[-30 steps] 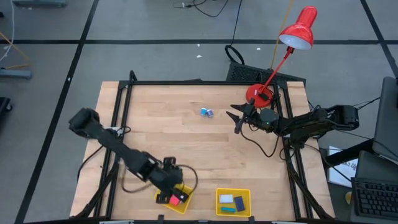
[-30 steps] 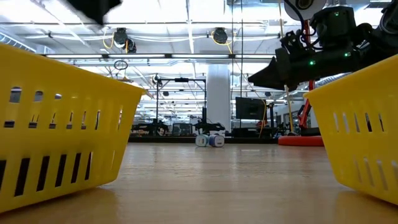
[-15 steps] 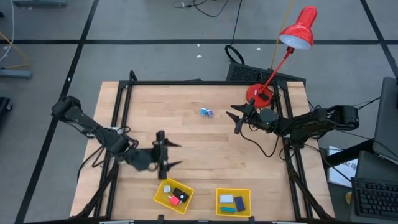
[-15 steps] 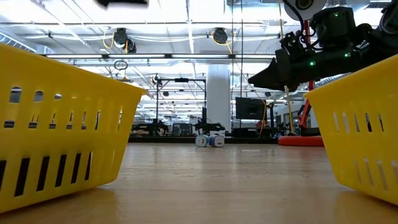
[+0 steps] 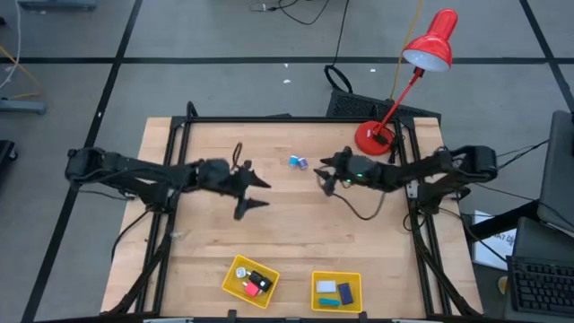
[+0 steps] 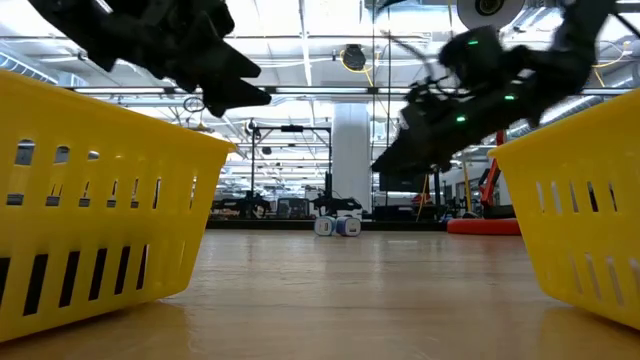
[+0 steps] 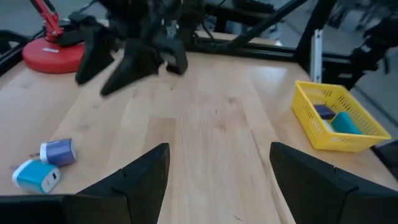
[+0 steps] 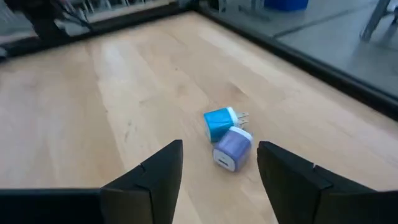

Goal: Pick & Place Office items
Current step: Put the purple adapter into the left yellow bin

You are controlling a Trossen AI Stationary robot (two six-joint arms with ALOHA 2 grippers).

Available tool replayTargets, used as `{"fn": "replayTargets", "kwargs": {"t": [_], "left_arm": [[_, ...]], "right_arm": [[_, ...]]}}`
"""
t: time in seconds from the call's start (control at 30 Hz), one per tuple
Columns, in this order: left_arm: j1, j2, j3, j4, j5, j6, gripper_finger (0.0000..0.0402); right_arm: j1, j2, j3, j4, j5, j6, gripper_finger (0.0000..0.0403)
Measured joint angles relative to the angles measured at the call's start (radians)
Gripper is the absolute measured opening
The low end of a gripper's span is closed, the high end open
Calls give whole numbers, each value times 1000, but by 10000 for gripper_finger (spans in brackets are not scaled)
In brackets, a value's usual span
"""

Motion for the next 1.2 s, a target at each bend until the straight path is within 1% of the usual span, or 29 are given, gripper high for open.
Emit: {"fn": "replayTargets", "kwargs": {"t": [0.1, 0.17, 0.23, 0.27, 0.33, 0.4, 0.47, 0.5, 0.63, 0.8, 1.03, 1.1, 1.2], "left_arm": [[97, 0, 0, 10, 137, 12, 280], [146, 0, 0, 16, 210, 14, 285], [187, 0, 0, 17, 253, 21, 289], [203, 0, 0, 17, 258, 21, 291], [230, 0, 1, 19, 249, 26, 294], [243, 0, 1, 14, 213, 21, 296], [247, 0, 1, 11, 173, 6, 295], [247, 0, 1, 11, 158, -6, 294], [245, 0, 1, 11, 108, -33, 286], [240, 0, 1, 11, 103, -35, 277], [238, 0, 1, 19, 103, -37, 274], [237, 0, 1, 33, 103, -56, 274], [238, 0, 1, 47, 103, -103, 274]], "right_arm": [[0, 102, 123, -131, 35, 0, 215], [-15, 164, 205, -215, 60, 1, 224], [-36, 216, 277, -281, 74, 21, 232], [-48, 241, 311, -315, 74, 35, 235], [-74, 289, 371, -370, 31, 63, 239], [-97, 331, 412, -407, -39, 90, 239], [-112, 364, 440, -411, -101, 112, 236], [-116, 376, 445, -416, -109, 112, 234], [-123, 411, 452, -425, -83, 105, 222], [-131, 415, 452, -439, -78, 87, 195], [-120, 407, 451, -443, -78, -30, 123], [-112, 405, 451, -448, -79, -66, 123], [-101, 367, 449, -486, -78, -108, 123]]}}
